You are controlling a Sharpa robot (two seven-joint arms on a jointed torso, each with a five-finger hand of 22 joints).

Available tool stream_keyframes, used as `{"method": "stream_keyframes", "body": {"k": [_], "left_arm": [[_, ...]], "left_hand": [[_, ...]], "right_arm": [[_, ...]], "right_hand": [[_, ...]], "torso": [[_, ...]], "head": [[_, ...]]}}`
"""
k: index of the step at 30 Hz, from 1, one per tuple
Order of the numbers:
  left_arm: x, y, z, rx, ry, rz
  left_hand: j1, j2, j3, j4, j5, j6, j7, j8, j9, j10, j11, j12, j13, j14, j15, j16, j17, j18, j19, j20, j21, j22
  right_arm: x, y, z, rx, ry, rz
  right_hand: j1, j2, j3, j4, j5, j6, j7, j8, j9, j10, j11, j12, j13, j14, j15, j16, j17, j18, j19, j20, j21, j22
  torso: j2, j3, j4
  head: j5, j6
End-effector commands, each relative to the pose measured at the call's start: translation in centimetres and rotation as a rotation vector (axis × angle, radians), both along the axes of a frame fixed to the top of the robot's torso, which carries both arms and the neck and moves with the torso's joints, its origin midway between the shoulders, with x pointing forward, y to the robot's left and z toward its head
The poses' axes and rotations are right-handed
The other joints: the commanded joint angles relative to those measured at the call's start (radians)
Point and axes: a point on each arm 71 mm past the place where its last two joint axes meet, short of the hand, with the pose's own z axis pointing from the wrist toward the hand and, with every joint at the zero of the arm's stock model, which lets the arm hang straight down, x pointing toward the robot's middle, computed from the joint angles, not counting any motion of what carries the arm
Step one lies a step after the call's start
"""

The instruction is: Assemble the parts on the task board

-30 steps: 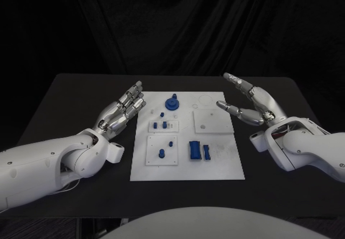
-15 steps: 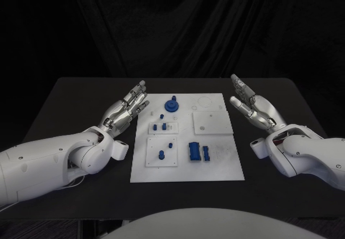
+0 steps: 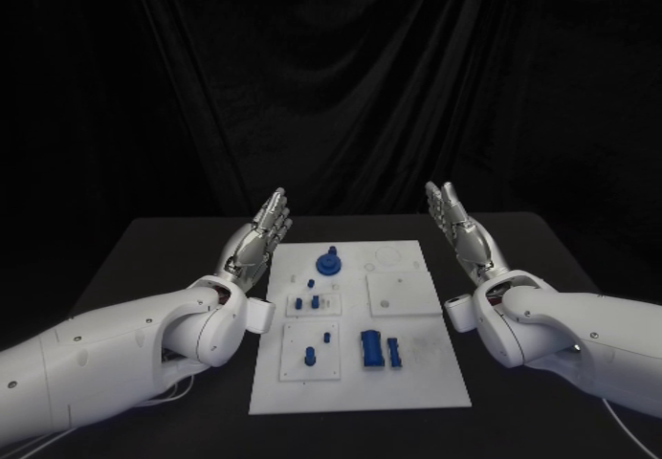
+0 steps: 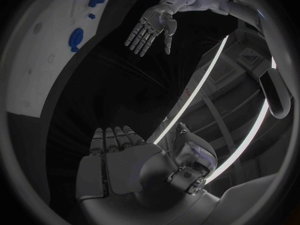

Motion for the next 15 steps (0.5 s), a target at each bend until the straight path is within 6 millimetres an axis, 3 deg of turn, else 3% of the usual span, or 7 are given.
{"method": "stream_keyframes", "body": {"k": [1,4,5,6,9,10,15], "left_arm": [[0.5,0.5,-0.4,0.052,0.075,0.211],[0.8,0.1,-0.2,0.054,0.095,0.270],[0.8,0.1,-0.1,0.054,0.100,0.282],[0.9,0.0,-0.1,0.054,0.104,0.294],[1.0,-0.1,0.0,0.055,0.115,0.320],[1.0,-0.2,0.0,0.055,0.116,0.323],[1.0,-0.2,0.0,0.055,0.117,0.326]], "left_hand": [[-0.186,-0.038,0.044,-0.039,-0.047,-0.006,0.090,-0.005,-0.001,0.002,0.009,-0.006,-0.002,0.003,-0.007,-0.004,-0.001,-0.095,-0.001,-0.014,-0.003,-0.002],[-0.236,-0.048,0.055,-0.051,-0.060,-0.006,0.090,-0.005,-0.001,0.002,0.009,-0.006,-0.002,0.003,-0.007,-0.004,-0.001,-0.095,-0.001,-0.014,-0.003,-0.002],[-0.246,-0.118,0.058,-0.053,-0.063,-0.006,0.090,-0.005,-0.001,0.002,0.009,-0.006,-0.002,0.003,-0.007,-0.004,-0.001,-0.095,-0.001,-0.014,-0.003,-0.002],[-0.260,-0.118,0.061,-0.124,-0.066,-0.006,0.090,-0.005,-0.001,0.002,0.009,-0.006,-0.002,0.003,-0.007,-0.004,-0.001,-0.095,-0.001,-0.014,-0.003,-0.002],[-0.301,-0.118,0.139,-0.124,-0.076,-0.006,0.090,-0.005,-0.001,0.002,0.009,-0.006,-0.002,0.003,-0.007,-0.004,-0.001,-0.095,-0.001,-0.014,-0.003,-0.002],[-0.312,-0.118,0.139,-0.124,-0.147,-0.006,0.090,-0.005,-0.001,0.002,0.009,-0.006,-0.002,0.003,-0.007,-0.004,-0.001,-0.095,-0.001,-0.014,-0.003,-0.002],[-0.361,-0.118,0.139,-0.124,-0.147,-0.006,0.090,-0.005,-0.001,0.002,0.009,-0.006,-0.002,0.003,-0.007,-0.004,-0.001,-0.095,-0.001,-0.014,-0.003,-0.002]], "right_arm": [[0.8,0.1,-0.7,0.155,0.108,-0.106],[1.5,1.1,-0.9,0.231,0.149,-0.139],[1.7,1.3,-0.9,0.249,0.159,-0.147],[1.8,1.5,-1.0,0.265,0.169,-0.154],[2.2,2.0,-1.1,0.309,0.194,-0.173],[2.3,2.1,-1.1,0.318,0.200,-0.177],[2.4,2.4,-1.2,0.337,0.211,-0.185]], "right_hand": [[-0.006,0.001,0.000,-0.003,-0.003,0.000,0.004,-0.004,-0.001,0.000,0.003,-0.004,-0.001,0.000,-0.005,-0.003,-0.001,-0.007,0.000,-0.005,-0.004,-0.001],[-0.006,0.001,0.000,-0.003,-0.003,0.000,0.004,-0.004,-0.001,0.000,0.003,-0.004,-0.001,0.000,-0.005,-0.003,-0.001,-0.007,0.000,-0.005,-0.004,-0.001],[-0.006,0.001,0.000,-0.003,-0.003,0.000,0.004,-0.004,-0.001,0.000,0.003,-0.004,-0.001,0.000,-0.005,-0.003,-0.001,-0.007,0.000,-0.005,-0.004,-0.001],[-0.006,0.001,0.000,-0.003,-0.003,0.000,0.004,-0.004,-0.001,0.000,0.003,-0.004,-0.001,0.000,-0.005,-0.003,-0.001,-0.007,0.000,-0.005,-0.004,-0.001],[-0.006,0.001,0.000,-0.003,-0.003,0.000,0.004,-0.004,-0.001,0.000,0.003,-0.004,-0.001,0.000,-0.005,-0.003,-0.001,-0.007,0.000,-0.005,-0.004,-0.001],[-0.006,0.001,0.000,-0.003,-0.003,0.000,0.004,-0.004,-0.001,0.000,0.003,-0.004,-0.001,0.000,-0.005,-0.003,-0.001,-0.007,0.000,-0.005,-0.004,-0.001],[-0.006,0.001,0.000,-0.003,-0.003,0.000,0.004,-0.004,-0.001,0.000,0.003,-0.004,-0.001,0.000,-0.005,-0.003,-0.001,-0.007,0.000,-0.005,-0.004,-0.001]], "torso": [[-0.041,0.0114,-0.0078],[-0.055,0.0152,-0.0105],[-0.058,0.0160,-0.0110],[-0.061,0.0166,-0.0115],[-0.065,0.0179,-0.0123],[-0.066,0.0179,-0.0124],[-0.066,0.0179,-0.0124]], "head": [[0.002,0.051],[0.003,0.079],[0.003,0.085],[0.003,0.089],[0.004,0.098],[0.004,0.099],[0.004,0.099]]}}
